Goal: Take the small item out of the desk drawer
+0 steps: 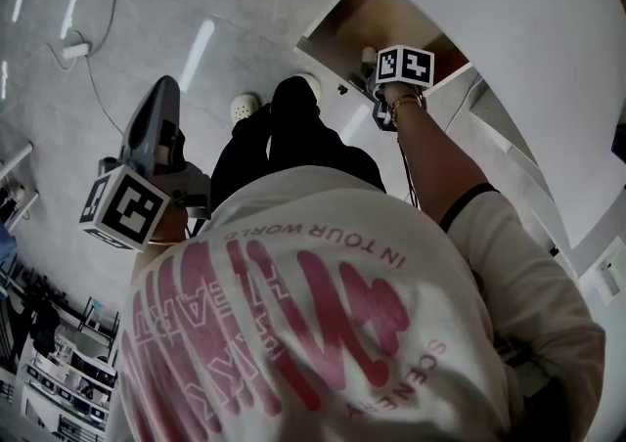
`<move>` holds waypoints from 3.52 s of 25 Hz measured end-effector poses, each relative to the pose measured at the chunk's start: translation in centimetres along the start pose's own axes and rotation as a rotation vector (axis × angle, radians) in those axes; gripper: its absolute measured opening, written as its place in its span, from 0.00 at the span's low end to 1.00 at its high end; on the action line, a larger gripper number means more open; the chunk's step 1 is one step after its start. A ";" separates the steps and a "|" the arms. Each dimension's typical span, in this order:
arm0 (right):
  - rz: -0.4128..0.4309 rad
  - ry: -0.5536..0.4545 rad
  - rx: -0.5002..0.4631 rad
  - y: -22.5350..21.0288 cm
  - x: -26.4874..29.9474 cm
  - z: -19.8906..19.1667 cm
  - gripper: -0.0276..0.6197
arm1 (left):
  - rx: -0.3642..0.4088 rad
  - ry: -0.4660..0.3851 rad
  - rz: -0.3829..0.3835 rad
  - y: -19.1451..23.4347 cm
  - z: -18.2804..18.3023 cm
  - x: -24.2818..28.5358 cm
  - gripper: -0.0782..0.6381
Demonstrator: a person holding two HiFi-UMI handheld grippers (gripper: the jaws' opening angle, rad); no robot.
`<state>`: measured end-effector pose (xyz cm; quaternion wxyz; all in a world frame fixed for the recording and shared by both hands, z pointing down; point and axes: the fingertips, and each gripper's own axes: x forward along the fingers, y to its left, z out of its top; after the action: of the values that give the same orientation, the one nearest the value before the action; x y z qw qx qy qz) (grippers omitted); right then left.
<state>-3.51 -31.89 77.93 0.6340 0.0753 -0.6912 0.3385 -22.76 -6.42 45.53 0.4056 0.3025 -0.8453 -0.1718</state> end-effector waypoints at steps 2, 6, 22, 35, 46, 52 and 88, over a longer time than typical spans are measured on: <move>-0.012 -0.004 0.003 -0.4 -0.4 -0.2 0.25 | 0.006 0.001 -0.015 -0.4 0.1 0.2 0.11; -0.027 -0.028 0.013 -0.7 -1.4 -0.4 0.25 | -0.006 -0.012 -0.037 -0.5 0.2 0.1 0.11; -0.110 -0.111 0.050 1.9 -5.4 -3.1 0.25 | -0.041 -0.087 -0.114 1.4 1.5 -4.5 0.11; -0.146 -0.188 0.044 4.5 -8.2 -5.3 0.25 | -0.049 -0.177 -0.155 2.8 3.4 -9.1 0.11; -0.160 -0.293 0.134 5.5 -11.9 -9.0 0.25 | -0.017 -0.241 -0.256 1.7 5.5 -12.9 0.11; -0.141 -0.376 0.123 7.0 -14.3 -10.3 0.25 | -0.005 -0.246 -0.311 0.8 5.4 -14.6 0.11; 0.003 -0.891 0.126 18.3 -29.5 -17.5 0.25 | 0.077 -0.232 -0.530 -0.6 4.2 -23.0 0.11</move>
<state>6.59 -17.75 43.18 0.2682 0.2514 -0.8749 0.3154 -14.63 8.31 29.31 0.2354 0.5061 -0.7835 -0.2730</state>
